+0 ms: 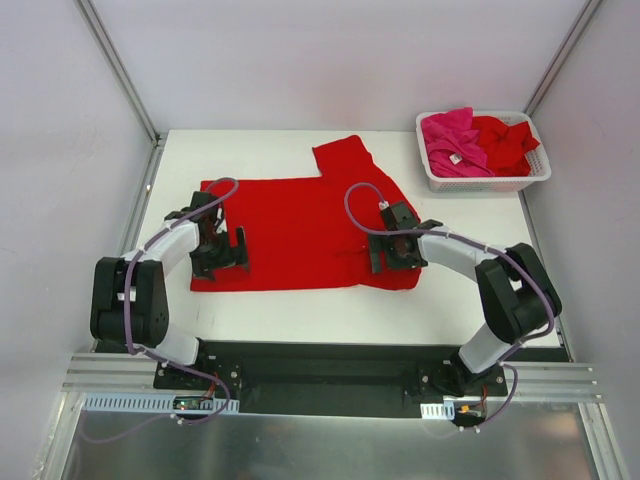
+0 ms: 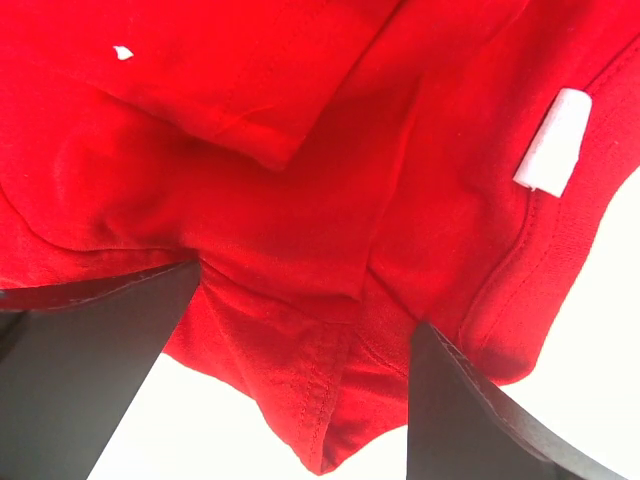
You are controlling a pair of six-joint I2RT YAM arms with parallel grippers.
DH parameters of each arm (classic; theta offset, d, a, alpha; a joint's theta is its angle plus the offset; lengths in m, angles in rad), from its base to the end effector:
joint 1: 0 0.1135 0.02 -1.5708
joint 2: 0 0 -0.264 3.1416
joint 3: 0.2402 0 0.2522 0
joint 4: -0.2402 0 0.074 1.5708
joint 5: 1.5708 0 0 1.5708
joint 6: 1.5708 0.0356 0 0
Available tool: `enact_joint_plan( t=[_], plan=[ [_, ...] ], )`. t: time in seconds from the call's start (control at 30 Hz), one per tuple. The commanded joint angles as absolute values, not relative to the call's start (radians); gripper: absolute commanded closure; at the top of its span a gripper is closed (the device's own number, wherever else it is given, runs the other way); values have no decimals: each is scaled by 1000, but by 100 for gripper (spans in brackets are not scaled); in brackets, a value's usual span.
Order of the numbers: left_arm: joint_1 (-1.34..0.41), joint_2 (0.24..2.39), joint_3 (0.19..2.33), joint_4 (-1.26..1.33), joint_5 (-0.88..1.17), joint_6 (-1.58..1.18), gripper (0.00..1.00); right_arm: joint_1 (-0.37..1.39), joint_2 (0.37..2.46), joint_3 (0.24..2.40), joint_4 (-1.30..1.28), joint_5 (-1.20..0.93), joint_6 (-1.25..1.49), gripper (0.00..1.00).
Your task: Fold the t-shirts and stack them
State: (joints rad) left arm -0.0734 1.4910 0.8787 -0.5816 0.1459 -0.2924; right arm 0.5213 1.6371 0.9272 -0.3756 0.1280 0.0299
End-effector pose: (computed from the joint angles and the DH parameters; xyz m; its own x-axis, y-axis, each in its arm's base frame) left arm 0.2730 -0.0253 0.1834 -0.9242 -0.2180 -0.3135 -0.1467 0.9607 -0.2355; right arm 0.2740 0.1521 0.1661 -0.7799 -0.4137 -0.4696 -0.4192 0.9025 -0.0989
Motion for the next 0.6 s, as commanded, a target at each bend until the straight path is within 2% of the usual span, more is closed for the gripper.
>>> enact_joint_plan(
  t=[0.0, 0.2, 0.57],
  plan=[
    [-86, 1526, 917, -597, 98, -258, 1, 546, 1648, 861, -342, 94, 80, 5],
    [-86, 1548, 879, -594, 104, -282, 1, 587, 1628, 838, -360, 95, 94, 4],
    [-86, 1465, 818, -588, 138, -316, 1, 621, 1592, 810, -434, 84, 144, 4]
  ],
)
